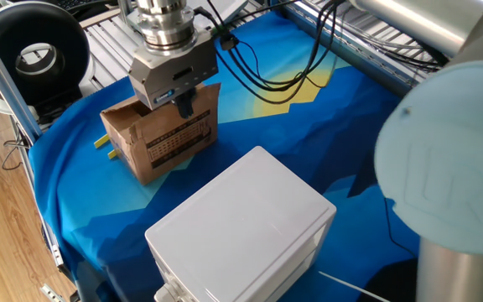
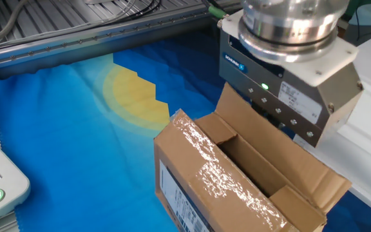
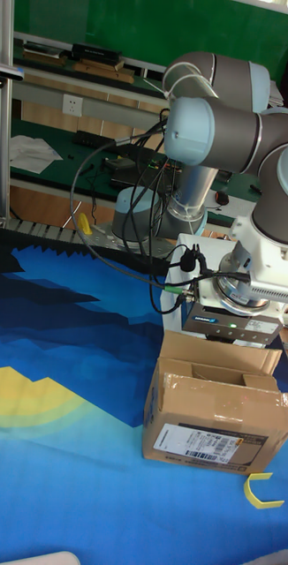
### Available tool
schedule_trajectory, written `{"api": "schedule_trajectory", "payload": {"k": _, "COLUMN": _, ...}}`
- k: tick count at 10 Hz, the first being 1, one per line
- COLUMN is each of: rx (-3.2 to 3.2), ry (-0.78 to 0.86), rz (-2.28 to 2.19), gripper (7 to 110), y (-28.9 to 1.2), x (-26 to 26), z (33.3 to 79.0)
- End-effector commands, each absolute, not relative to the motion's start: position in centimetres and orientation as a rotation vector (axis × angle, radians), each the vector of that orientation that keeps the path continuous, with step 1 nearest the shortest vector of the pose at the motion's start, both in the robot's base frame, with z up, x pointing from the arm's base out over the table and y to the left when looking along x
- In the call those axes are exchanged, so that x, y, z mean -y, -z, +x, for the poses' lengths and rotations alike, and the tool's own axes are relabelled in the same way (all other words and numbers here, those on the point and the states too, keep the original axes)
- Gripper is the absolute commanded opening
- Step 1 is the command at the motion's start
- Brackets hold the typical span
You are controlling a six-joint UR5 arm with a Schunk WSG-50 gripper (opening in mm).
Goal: Cover the box
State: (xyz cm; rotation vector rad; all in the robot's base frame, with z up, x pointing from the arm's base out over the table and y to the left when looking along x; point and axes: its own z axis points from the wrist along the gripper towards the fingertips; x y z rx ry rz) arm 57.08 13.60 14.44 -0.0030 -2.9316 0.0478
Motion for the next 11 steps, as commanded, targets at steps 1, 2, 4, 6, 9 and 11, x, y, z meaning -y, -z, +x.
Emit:
{"api": "schedule_trajectory", "payload": {"k": 1, "rx": 2.869, "ry": -0.104, "rz": -0.012, "gripper": 7, "y": -14.6, "x": -12.8, "z": 56.1}}
{"api": "schedule_trajectory", "payload": {"k": 2, "rx": 2.860, "ry": -0.103, "rz": -0.013, "gripper": 7, "y": -14.6, "x": -12.8, "z": 55.9}}
{"api": "schedule_trajectory", "payload": {"k": 4, "rx": 2.872, "ry": -0.075, "rz": -0.010, "gripper": 7, "y": -14.5, "x": -13.2, "z": 56.2}}
{"api": "schedule_trajectory", "payload": {"k": 6, "rx": 2.900, "ry": -0.078, "rz": -0.025, "gripper": 7, "y": -14.1, "x": -13.3, "z": 57.0}}
{"api": "schedule_trajectory", "payload": {"k": 9, "rx": 2.897, "ry": -0.071, "rz": -0.024, "gripper": 7, "y": -13.5, "x": -13.4, "z": 57.3}}
{"api": "schedule_trajectory", "payload": {"k": 11, "rx": 2.900, "ry": -0.076, "rz": -0.026, "gripper": 7, "y": -13.3, "x": -13.4, "z": 57.4}}
